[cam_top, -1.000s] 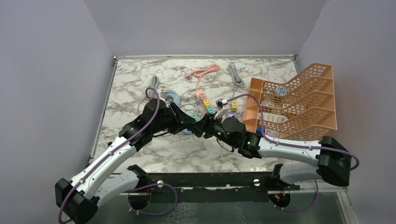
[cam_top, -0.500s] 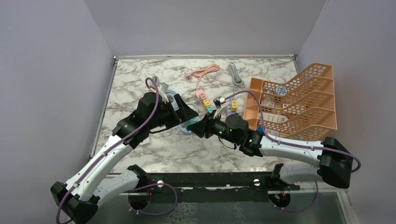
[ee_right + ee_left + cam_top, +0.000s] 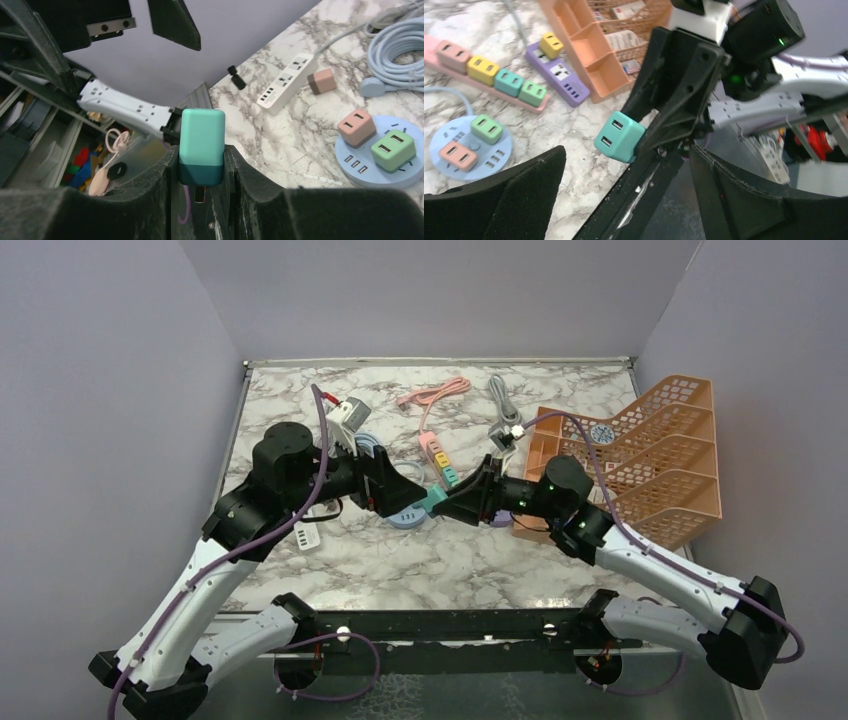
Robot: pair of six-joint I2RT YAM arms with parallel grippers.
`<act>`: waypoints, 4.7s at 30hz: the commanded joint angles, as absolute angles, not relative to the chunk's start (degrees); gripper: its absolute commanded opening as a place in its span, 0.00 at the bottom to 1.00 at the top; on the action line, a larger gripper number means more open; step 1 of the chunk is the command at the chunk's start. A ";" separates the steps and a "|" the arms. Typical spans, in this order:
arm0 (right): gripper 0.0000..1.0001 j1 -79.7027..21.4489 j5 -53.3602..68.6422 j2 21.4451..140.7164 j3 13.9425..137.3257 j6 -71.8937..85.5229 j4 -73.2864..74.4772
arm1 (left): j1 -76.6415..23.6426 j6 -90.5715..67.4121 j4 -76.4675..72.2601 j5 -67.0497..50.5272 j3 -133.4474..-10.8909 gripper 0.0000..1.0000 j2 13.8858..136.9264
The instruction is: Insert the plug
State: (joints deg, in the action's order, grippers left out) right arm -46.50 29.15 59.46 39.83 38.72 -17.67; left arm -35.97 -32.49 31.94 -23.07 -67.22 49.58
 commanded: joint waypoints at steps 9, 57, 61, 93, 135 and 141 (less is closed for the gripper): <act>0.19 -43.77 49.49 54.50 43.80 42.79 -17.97 | -35.97 -23.90 35.35 -48.22 -69.59 0.83 52.84; 1.00 -43.70 16.04 49.29 41.49 40.56 0.97 | -35.16 -25.83 47.30 8.43 -68.29 0.00 54.30; 0.99 -43.68 14.11 45.71 38.23 43.31 2.07 | -32.86 -27.61 50.84 22.39 -66.91 0.00 55.15; 0.86 -43.75 16.18 43.08 29.27 49.30 5.35 | 1.13 -22.59 34.23 11.00 -53.68 0.00 72.82; 0.84 -43.71 -0.53 42.21 30.59 39.77 22.44 | 1.93 -20.52 35.67 14.30 -56.09 0.00 80.04; 0.84 -43.77 -0.88 42.21 30.58 39.81 22.56 | 1.89 -21.71 34.32 12.14 -54.65 0.00 80.75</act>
